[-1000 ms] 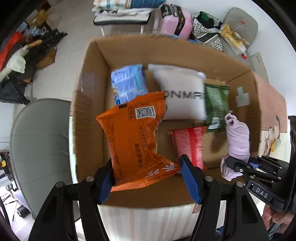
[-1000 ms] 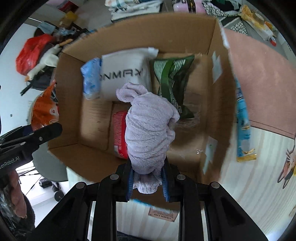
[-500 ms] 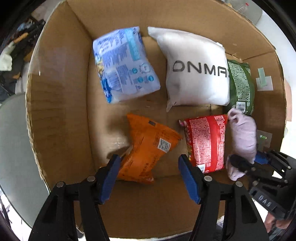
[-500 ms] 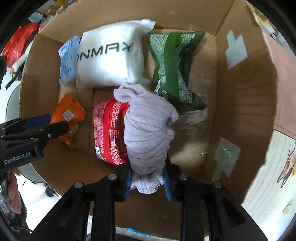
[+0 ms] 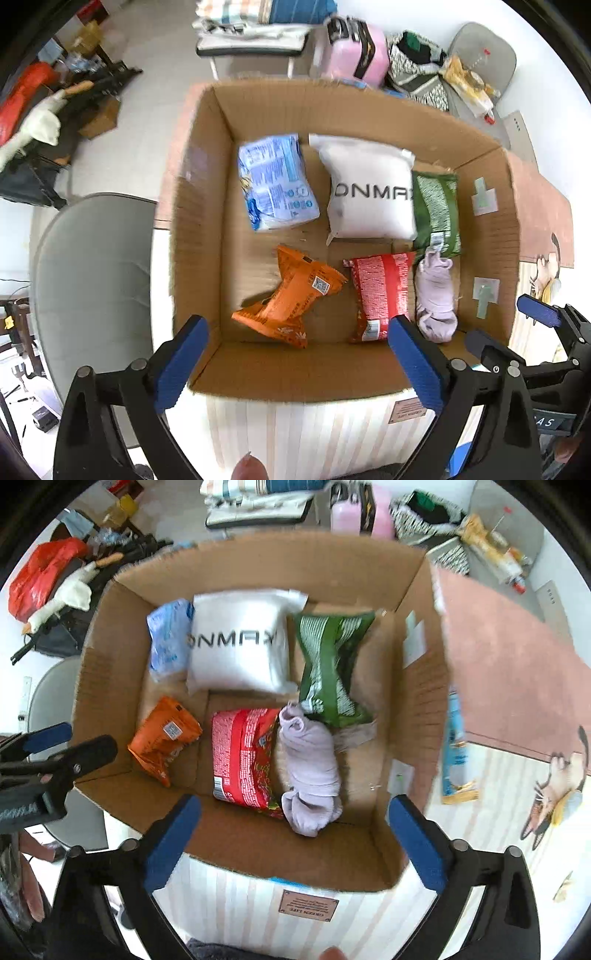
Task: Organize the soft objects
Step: 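Carry the orange pack and sock into the box and release them, then grasp the blue tube with the left tool while the right tool grasps the glitter sponge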
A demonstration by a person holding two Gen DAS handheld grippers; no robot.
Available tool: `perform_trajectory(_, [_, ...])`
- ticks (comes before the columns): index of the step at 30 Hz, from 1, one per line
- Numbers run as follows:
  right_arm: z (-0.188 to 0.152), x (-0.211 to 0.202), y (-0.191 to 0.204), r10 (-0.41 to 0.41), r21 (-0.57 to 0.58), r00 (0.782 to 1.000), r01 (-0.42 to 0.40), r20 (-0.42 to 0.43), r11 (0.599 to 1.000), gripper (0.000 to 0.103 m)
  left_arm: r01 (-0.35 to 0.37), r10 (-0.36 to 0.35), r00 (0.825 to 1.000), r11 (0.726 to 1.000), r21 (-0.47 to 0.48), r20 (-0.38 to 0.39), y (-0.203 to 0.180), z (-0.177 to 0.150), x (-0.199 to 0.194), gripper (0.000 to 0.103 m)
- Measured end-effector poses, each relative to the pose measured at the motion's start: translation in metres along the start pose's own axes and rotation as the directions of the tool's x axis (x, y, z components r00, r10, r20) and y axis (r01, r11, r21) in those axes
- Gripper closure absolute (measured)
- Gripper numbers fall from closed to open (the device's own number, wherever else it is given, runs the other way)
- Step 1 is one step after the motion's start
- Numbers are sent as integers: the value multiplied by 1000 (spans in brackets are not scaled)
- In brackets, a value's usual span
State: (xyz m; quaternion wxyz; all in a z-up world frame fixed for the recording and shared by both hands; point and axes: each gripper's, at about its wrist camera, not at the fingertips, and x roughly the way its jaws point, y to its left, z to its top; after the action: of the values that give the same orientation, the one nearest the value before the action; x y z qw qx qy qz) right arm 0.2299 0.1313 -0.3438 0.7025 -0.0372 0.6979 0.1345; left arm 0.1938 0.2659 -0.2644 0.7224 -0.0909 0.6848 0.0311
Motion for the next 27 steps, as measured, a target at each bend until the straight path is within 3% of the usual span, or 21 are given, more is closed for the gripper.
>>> perform_trajectory(5, [-21, -30, -7, -17, -3, 997, 17, 76, 1000, 0, 18, -16, 998, 999, -37, 63, -13, -8, -25, 3])
perform_trajectory(15, [-45, -82, -36, 61, 12, 989, -64, 135, 998, 0, -88, 88, 980, 996, -7, 181, -69, -26, -63, 2])
perform_trajectory(21, [-62, -112, -116, 83, 142, 977, -112, 196, 984, 0, -67, 53, 975, 996, 54, 217, -148, -17, -78, 2])
perform_trajectory(23, [-70, -119, -157, 60, 203, 977, -102, 204, 974, 0, -28, 16, 982, 998, 58, 188, -179, -12, -70, 2])
perform_trajectory(27, [-83, -121, -242, -10, 326, 981, -54, 192, 944, 0, 81, -82, 995, 996, 27, 52, -244, 3, -25, 3])
